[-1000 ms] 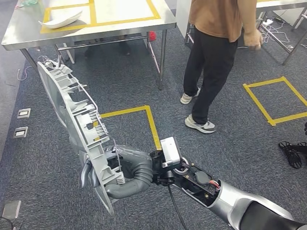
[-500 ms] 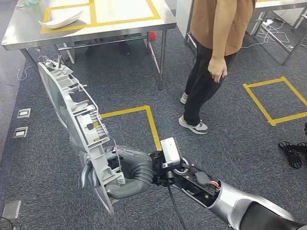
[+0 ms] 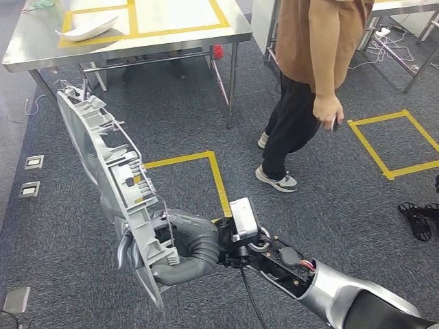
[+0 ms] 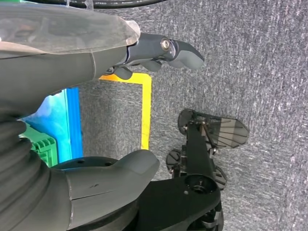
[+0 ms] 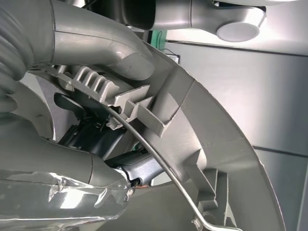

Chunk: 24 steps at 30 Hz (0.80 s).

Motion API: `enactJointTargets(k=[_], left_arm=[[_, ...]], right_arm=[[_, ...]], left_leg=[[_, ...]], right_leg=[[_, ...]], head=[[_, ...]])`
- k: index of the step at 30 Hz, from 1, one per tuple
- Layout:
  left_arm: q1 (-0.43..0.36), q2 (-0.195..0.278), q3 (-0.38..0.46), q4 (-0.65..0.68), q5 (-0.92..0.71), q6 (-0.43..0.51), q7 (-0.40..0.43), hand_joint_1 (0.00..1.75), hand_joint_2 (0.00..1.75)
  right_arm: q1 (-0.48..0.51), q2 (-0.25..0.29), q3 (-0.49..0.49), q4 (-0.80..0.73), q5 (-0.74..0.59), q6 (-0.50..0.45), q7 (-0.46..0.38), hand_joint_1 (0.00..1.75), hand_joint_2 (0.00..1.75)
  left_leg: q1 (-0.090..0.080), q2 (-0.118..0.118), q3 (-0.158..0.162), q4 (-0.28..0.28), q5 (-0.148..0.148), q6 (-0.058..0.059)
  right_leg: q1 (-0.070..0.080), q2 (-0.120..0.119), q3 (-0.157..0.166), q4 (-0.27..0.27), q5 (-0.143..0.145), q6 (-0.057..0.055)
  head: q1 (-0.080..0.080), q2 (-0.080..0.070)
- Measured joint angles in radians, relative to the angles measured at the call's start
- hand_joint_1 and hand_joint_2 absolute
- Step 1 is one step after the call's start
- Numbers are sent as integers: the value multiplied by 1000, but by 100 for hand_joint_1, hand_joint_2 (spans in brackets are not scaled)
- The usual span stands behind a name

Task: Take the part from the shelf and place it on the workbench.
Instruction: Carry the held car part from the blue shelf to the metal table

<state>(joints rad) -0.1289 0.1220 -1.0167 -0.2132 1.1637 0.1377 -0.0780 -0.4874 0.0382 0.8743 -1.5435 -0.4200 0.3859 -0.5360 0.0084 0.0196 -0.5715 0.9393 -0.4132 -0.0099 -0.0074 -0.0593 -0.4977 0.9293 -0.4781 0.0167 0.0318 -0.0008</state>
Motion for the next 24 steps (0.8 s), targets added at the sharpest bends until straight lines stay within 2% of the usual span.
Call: enactJointTargets(k=[3,5,6,8,9,10,11,13,14,15,16,18,20,22,24], left_arm=[[1,2,0,0,0,0,2,0,175],[1,2,0,0,0,0,5,0,175],[0,1,0,0,-1,0,5,0,175],[-4,0,0,0,-1,0,6,0,175],[-6,0,0,0,-1,0,6,0,175],[-6,0,0,0,-1,0,6,0,175],[-6,-1,0,0,-1,0,6,0,175],[-5,-2,0,0,-1,0,6,0,175],[-6,-1,0,1,-1,0,6,0,175],[-7,0,0,1,-1,0,6,0,175],[-8,1,0,1,-1,0,6,0,175],[-8,1,0,1,-1,0,6,0,175],[-8,0,0,1,-1,0,6,0,175],[-10,0,0,1,-1,0,6,0,175],[-10,0,0,1,-1,0,6,0,175]], right_arm=[[0,0,0,-1,0,0,0,175,175],[0,0,-1,-4,1,-2,0,175,175],[0,-1,-1,-6,1,-3,0,175,175],[2,-3,-2,-7,1,-3,-2,175,175],[4,-5,-2,-7,1,-3,-1,175,175],[7,-6,-2,-7,1,-3,0,175,175],[10,-8,-2,-7,1,-3,0,175,175],[13,-9,-2,-7,1,-3,1,175,175],[13,-10,-2,-8,1,-3,1,175,175],[12,-11,-2,-9,1,-3,0,175,175],[12,-12,-2,-9,1,-3,0,175,175],[14,-12,-2,-10,1,-3,0,175,175],[13,-12,-2,-10,1,-3,1,175,175],[10,-12,-3,-11,1,-3,0,175,175],[10,-12,-3,-11,1,-2,0,175,175]], left_leg=[[0,-2,3,-8,1,14],[8,-4,19,-30,8,21],[12,-5,27,-40,10,23],[14,-9,33,-42,8,25],[14,-13,35,-42,7,24],[16,-17,38,-41,4,21],[19,-22,42,-40,0,16],[26,-32,51,-31,-12,0],[27,-37,51,-22,-19,-9],[26,-41,48,-13,-23,-17],[25,-45,43,-7,-25,-24],[27,-46,36,-3,-24,-33],[30,-37,23,26,-40,-38],[28,-26,-36,136,-88,-39],[26,-25,-125,283,-134,-35]], right_leg=[[-4,-3,11,-10,3,11],[-4,15,2,17,-16,17],[-4,29,-20,63,-40,18],[-8,49,-93,208,-101,21],[-11,52,-130,272,-118,23],[-14,53,-151,303,-116,25],[-18,54,-153,293,-93,29],[-28,56,-105,171,-10,39],[-31,60,-76,106,17,43],[-33,64,-56,63,30,42],[-32,67,-48,46,28,39],[-29,69,-49,47,22,22],[-28,69,-46,46,20,9],[-26,66,-42,44,18,-2],[-19,64,-40,44,14,-10]], head=[[-4,0],[-5,0],[-2,0],[4,0],[7,0],[9,0],[10,0],[15,0],[20,0],[23,0],[24,0],[18,0],[8,0],[-4,0],[-13,0]])
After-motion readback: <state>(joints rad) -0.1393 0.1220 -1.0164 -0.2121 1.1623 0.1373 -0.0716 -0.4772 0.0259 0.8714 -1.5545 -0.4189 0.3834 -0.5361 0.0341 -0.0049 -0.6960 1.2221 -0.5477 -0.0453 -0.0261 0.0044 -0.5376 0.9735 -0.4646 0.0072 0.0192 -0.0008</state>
